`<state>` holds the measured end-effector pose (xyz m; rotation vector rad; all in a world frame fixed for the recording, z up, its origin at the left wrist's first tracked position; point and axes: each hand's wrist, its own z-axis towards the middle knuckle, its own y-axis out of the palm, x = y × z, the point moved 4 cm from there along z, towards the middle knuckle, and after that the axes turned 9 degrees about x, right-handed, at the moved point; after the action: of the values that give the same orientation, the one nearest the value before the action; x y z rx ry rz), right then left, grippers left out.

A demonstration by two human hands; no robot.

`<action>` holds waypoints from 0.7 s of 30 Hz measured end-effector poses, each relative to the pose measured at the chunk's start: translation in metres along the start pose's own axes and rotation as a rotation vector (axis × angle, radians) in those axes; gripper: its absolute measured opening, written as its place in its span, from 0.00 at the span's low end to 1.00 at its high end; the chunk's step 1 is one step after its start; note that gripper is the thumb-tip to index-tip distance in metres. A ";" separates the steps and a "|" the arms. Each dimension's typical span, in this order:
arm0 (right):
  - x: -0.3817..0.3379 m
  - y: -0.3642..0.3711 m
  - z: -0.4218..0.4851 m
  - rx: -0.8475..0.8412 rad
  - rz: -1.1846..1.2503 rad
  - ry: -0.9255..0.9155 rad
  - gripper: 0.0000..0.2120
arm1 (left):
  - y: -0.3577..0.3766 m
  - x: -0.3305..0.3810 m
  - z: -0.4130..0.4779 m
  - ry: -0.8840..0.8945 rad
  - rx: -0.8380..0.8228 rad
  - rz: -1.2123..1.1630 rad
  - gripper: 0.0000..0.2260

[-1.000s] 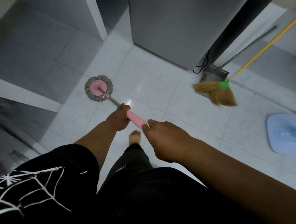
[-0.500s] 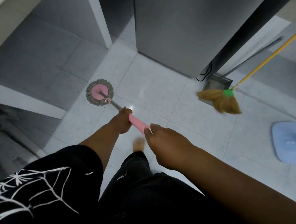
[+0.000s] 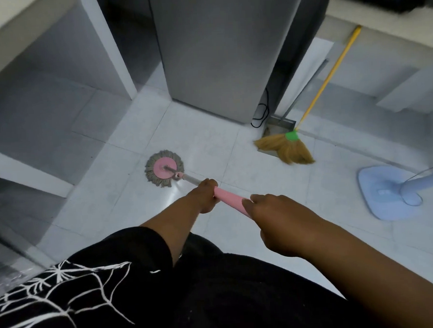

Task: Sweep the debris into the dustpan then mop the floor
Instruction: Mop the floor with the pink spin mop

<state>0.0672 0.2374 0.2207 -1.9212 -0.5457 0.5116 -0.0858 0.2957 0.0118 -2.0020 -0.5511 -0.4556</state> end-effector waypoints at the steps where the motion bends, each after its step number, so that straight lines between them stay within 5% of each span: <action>1: 0.005 0.000 -0.011 0.004 0.002 0.016 0.17 | 0.006 0.011 -0.002 0.021 -0.015 0.011 0.15; 11: 0.013 -0.016 -0.028 0.124 0.079 0.073 0.25 | 0.010 0.039 0.013 0.105 -0.021 0.033 0.15; 21: -0.010 -0.047 0.109 0.128 0.154 0.077 0.25 | -0.077 -0.039 0.096 0.163 0.036 -0.024 0.16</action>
<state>-0.0106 0.3282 0.2236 -1.8603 -0.3091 0.5551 -0.1525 0.4053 0.0022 -1.9053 -0.4787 -0.6135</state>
